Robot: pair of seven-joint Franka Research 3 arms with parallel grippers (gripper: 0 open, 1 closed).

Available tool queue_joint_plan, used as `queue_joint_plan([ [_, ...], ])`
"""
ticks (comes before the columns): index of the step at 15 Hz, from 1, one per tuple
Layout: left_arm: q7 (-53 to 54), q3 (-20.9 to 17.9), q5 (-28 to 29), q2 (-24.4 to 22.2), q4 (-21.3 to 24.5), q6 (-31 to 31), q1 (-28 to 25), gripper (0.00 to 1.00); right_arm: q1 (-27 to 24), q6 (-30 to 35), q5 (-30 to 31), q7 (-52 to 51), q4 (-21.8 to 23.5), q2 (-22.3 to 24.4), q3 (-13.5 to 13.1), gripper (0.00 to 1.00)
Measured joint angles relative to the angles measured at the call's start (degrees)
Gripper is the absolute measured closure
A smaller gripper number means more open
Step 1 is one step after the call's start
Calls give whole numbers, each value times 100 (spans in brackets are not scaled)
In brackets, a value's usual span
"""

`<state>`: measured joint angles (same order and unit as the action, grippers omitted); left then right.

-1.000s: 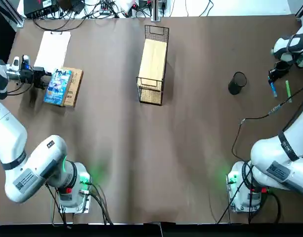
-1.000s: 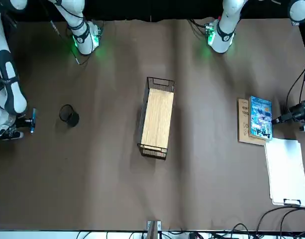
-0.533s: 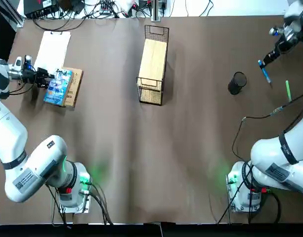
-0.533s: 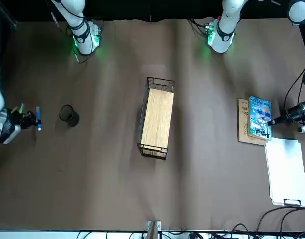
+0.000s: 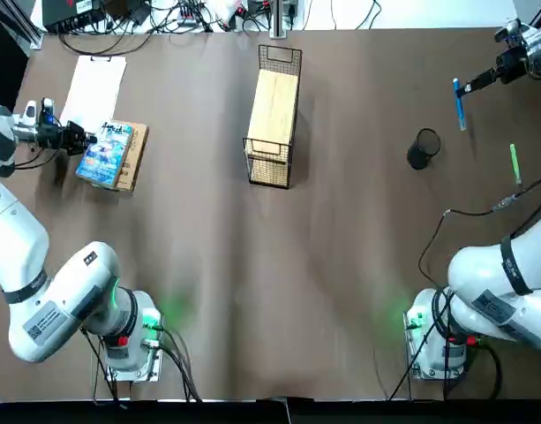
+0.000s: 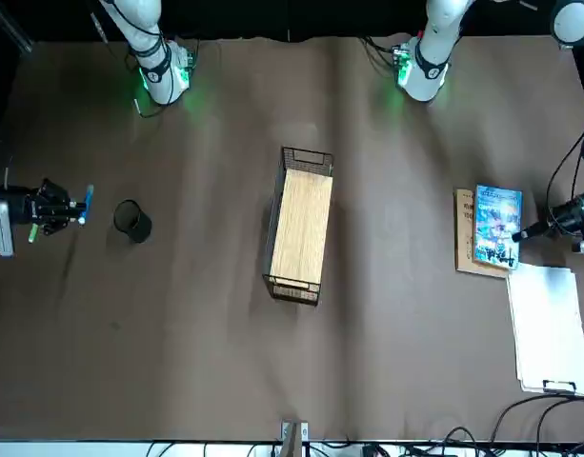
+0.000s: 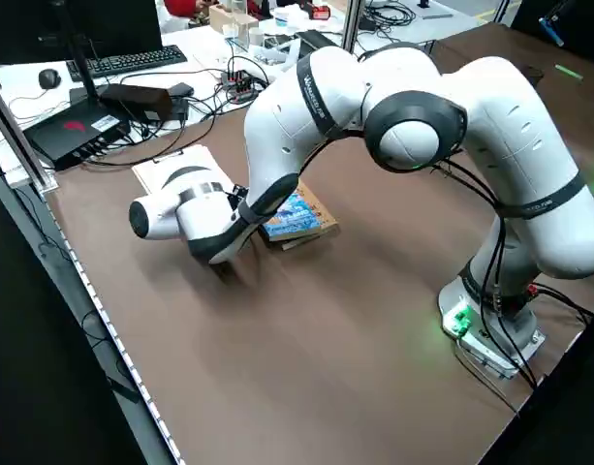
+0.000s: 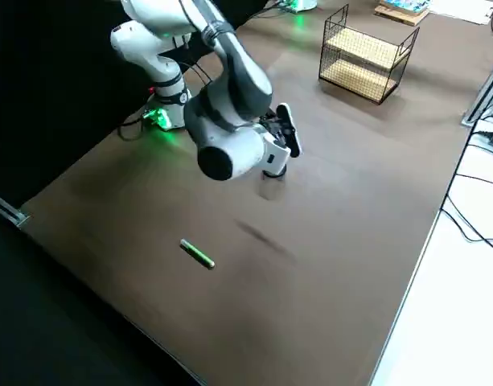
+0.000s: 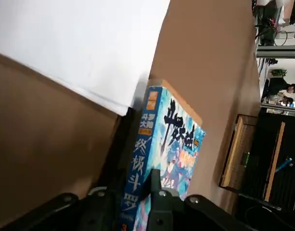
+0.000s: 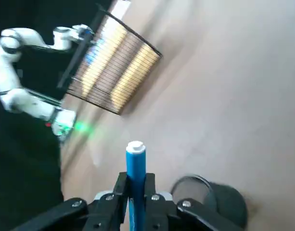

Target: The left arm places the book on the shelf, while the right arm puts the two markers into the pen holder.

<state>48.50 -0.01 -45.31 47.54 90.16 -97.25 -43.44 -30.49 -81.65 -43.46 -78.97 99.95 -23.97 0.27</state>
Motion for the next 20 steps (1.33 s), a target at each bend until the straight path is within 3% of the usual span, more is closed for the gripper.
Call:
queue_joint_plan([
  [6, -505, 10, 1, -423, -122, 596, -18, 80, -278, 528, -1311, -1591, 485, -194, 4, 83],
  [11, -835, 63, -668, -711, -125, 1488, -106, 80, -301, 935, -2190, -3430, 951, -939, 14, 83],
  [15, -833, 625, -969, -703, -70, 1873, -289, 80, -329, 988, -2282, -3724, 946, -1173, 14, 83],
  [20, -811, 1742, -978, -626, 234, 2018, -174, 80, -329, 986, -2284, -3968, 930, -1215, 15, 83],
])
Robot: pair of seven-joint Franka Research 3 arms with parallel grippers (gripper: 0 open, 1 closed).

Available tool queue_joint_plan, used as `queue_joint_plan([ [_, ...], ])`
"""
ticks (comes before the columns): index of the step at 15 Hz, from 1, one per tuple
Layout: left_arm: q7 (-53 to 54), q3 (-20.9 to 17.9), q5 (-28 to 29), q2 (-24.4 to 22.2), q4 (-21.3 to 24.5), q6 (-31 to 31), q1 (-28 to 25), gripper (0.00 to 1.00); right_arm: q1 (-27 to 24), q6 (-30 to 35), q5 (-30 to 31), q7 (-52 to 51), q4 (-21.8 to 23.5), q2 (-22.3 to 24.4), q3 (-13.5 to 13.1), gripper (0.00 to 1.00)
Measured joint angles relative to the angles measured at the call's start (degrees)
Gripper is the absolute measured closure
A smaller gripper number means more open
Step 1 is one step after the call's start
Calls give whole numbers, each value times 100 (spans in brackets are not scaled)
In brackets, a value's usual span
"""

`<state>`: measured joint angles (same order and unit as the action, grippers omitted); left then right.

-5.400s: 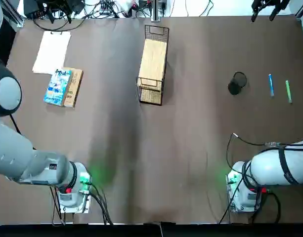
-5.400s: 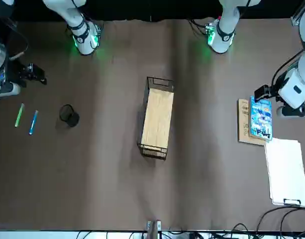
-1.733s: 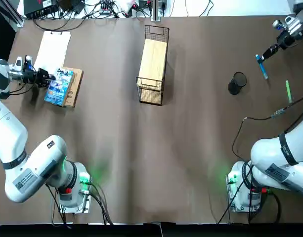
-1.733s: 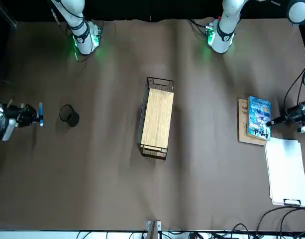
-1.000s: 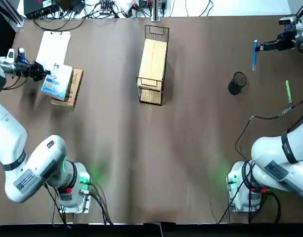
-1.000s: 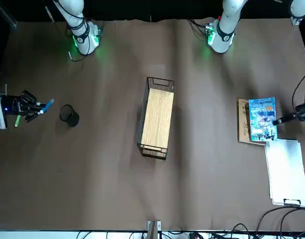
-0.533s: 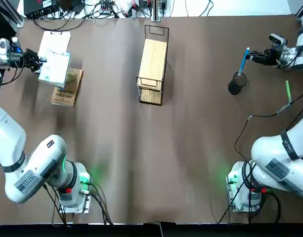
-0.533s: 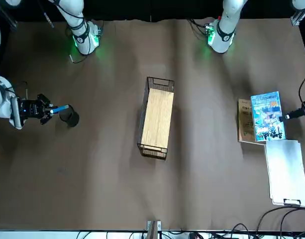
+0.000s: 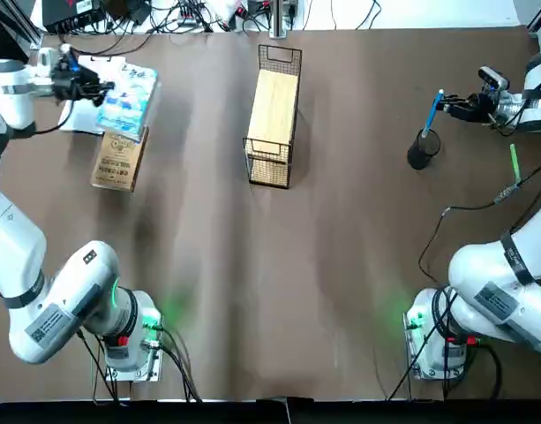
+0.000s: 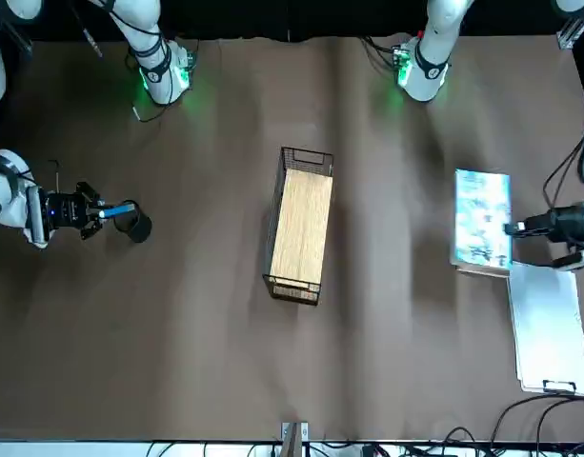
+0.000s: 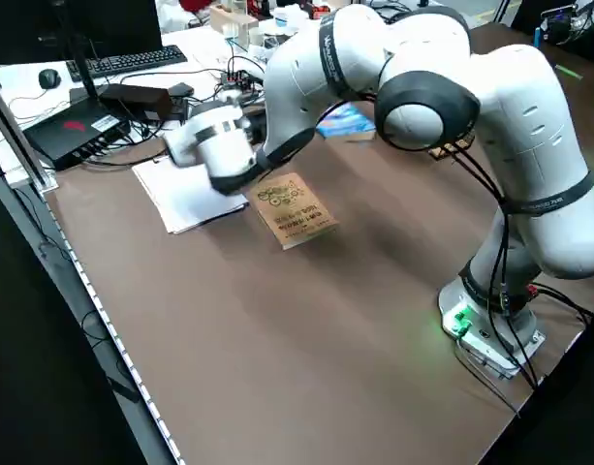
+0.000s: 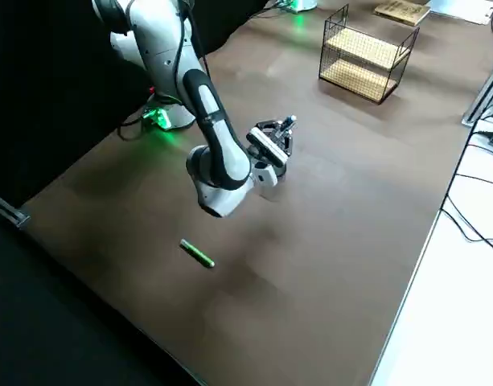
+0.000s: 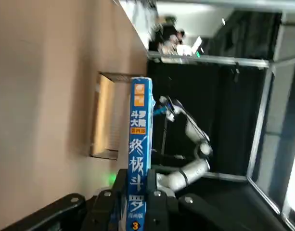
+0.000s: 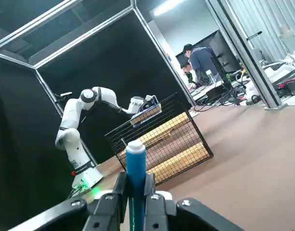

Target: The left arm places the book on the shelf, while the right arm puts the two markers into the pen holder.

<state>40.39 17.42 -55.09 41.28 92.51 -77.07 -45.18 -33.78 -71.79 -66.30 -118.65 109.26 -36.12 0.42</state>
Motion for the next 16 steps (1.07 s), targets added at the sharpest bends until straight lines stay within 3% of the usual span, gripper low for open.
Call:
queue_joint_plan([
  [3, -12, 682, -7, 13, 266, -160, 257, 80, -7, -29, 0, -50, -82, -48, -8, 83],
  [9, -29, 1812, -271, -91, 1063, -1330, 358, 80, -56, -461, 137, -147, -481, -237, -37, 82],
  [12, -29, 2534, -680, -205, 1630, -2247, 298, 80, -85, -480, 257, -197, -522, -304, -38, 52],
  [16, -29, 3413, -1064, -233, 2127, -3425, 317, 80, -89, -477, 329, -53, -572, -304, -70, 51],
])
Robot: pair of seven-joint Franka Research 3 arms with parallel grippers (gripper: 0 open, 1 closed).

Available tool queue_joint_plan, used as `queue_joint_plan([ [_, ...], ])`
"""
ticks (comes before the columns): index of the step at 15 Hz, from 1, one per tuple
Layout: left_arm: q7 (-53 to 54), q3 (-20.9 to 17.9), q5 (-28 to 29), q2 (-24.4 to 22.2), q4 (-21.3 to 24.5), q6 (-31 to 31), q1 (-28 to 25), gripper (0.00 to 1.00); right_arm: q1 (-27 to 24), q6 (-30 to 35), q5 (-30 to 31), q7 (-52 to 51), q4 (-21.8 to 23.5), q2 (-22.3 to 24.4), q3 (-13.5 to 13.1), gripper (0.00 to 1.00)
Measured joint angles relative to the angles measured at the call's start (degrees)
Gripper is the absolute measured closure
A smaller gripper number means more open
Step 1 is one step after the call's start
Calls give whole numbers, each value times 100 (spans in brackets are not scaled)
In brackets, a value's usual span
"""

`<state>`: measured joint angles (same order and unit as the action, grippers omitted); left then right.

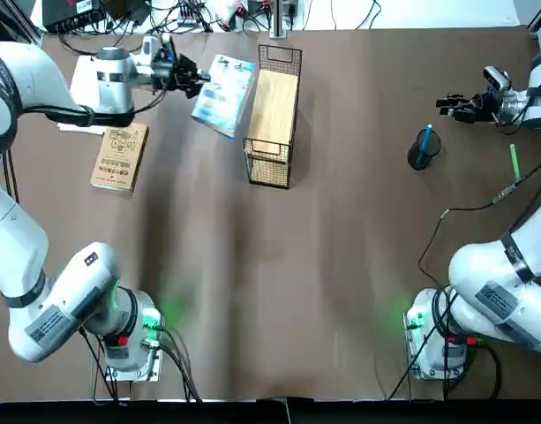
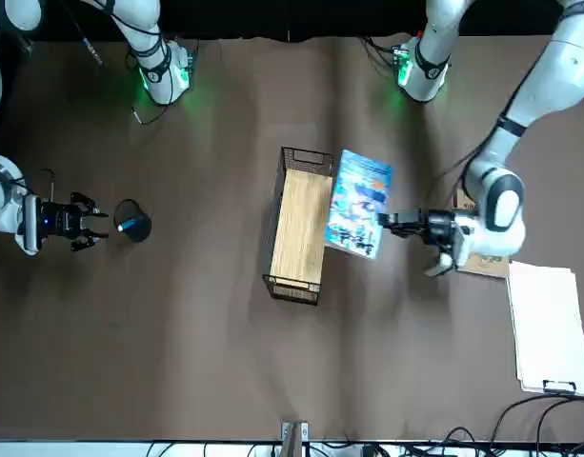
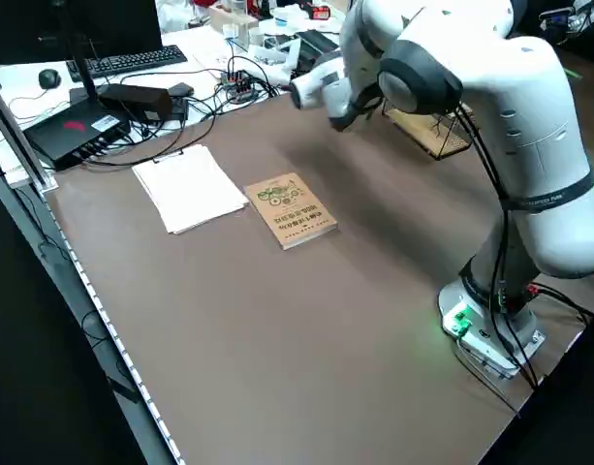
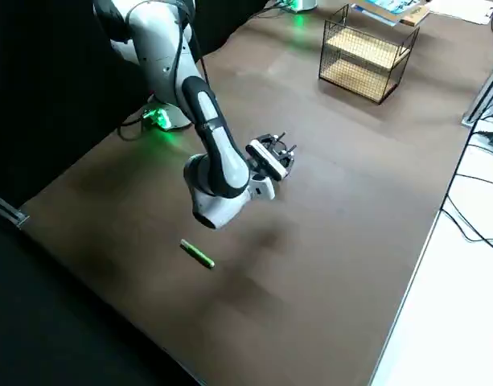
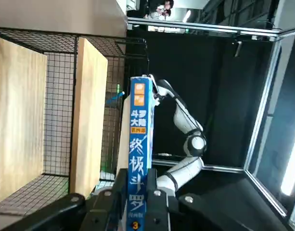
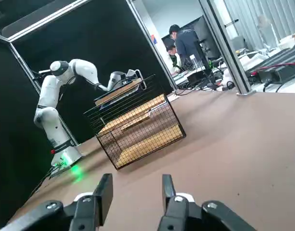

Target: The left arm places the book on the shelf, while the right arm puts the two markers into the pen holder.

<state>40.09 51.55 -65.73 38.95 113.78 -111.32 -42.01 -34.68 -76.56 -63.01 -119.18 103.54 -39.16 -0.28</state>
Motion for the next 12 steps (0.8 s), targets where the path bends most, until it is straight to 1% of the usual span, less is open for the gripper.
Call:
queue_joint_plan([
  [1, 0, 180, -74, 0, 93, -275, 13, 80, -1, 0, 131, 183, -93, 2, -19, 51],
  [3, -1, 387, -172, -3, 202, -602, 33, 80, -1, -2, 512, 862, -447, 41, -26, 52],
  [5, -2, 433, -309, -3, 231, -814, 104, 80, -3, -4, 844, 1731, -956, 133, -32, 53],
  [7, 64, 435, -513, -3, 232, -1050, 253, 80, -9, -11, 1324, 2452, -1457, 220, -60, 54],
  [9, 184, 435, -707, -3, 233, -1258, 431, 80, -11, -43, 1864, 3056, -1862, 280, -168, 55],
  [12, 561, 435, -1125, -2, 234, -1514, 679, 80, -5, -220, 2494, 3735, -2249, 285, -473, 55],
])
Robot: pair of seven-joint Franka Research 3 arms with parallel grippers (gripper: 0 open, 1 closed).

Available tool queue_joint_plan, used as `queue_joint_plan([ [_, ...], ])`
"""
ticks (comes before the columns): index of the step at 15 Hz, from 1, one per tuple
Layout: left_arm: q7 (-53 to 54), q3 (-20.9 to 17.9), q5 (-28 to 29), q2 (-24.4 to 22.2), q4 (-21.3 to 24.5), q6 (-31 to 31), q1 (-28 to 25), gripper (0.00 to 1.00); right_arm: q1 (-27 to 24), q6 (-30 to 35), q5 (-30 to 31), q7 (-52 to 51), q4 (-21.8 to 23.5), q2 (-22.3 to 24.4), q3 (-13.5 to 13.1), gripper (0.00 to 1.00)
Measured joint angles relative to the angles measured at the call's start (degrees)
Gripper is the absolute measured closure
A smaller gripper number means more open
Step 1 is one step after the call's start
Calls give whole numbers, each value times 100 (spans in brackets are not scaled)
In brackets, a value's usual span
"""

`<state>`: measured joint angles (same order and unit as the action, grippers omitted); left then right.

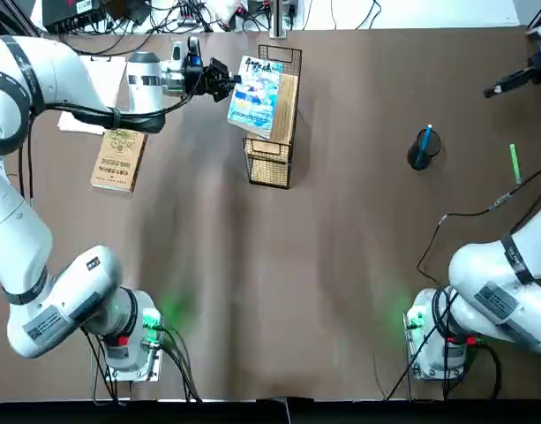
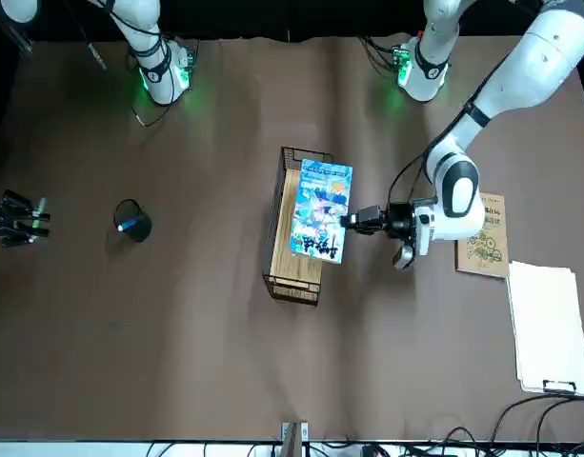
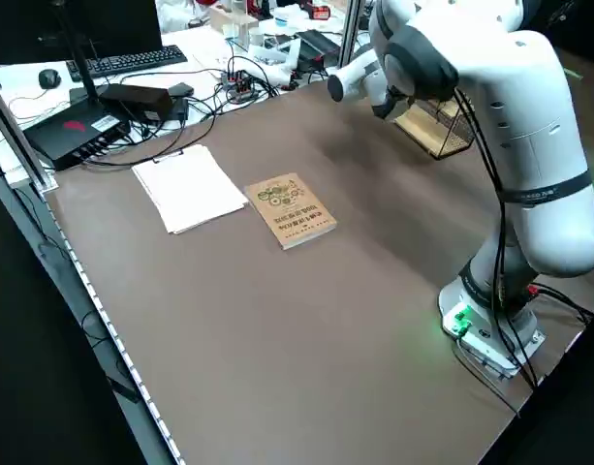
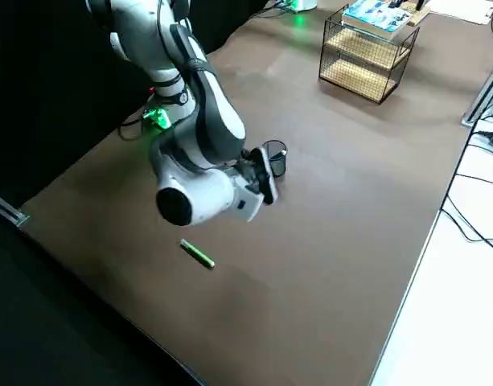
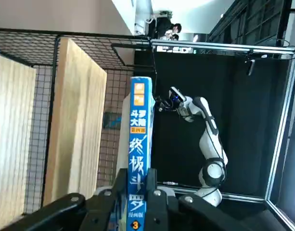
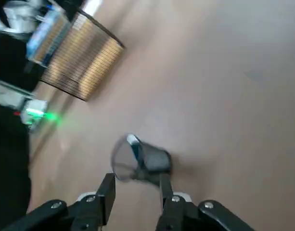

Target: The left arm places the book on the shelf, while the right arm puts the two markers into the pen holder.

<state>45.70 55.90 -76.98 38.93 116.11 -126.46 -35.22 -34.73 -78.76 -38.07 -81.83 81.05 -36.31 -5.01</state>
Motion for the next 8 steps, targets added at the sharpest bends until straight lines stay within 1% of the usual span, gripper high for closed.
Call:
queue_joint_plan([
  [2, 259, -1, -221, 0, 1, -144, 128, 80, 5, -224, 598, 483, -166, 2, -120, 56],
  [4, 461, -18, -373, 2, 1, -229, 231, 80, 31, -586, 1286, 1003, -232, 1, -131, 56],
  [5, 647, -50, -508, 21, 5, -257, 313, 81, 74, -947, 1880, 1460, -236, -1, -130, 56],
  [7, 874, -140, -653, 53, 10, -262, 420, 81, 87, -1316, 2490, 1931, -231, -17, -133, 57],
  [8, 1009, -234, -769, 60, 8, -263, 511, 81, 87, -1485, 2894, 2231, -225, -33, -134, 58],
])
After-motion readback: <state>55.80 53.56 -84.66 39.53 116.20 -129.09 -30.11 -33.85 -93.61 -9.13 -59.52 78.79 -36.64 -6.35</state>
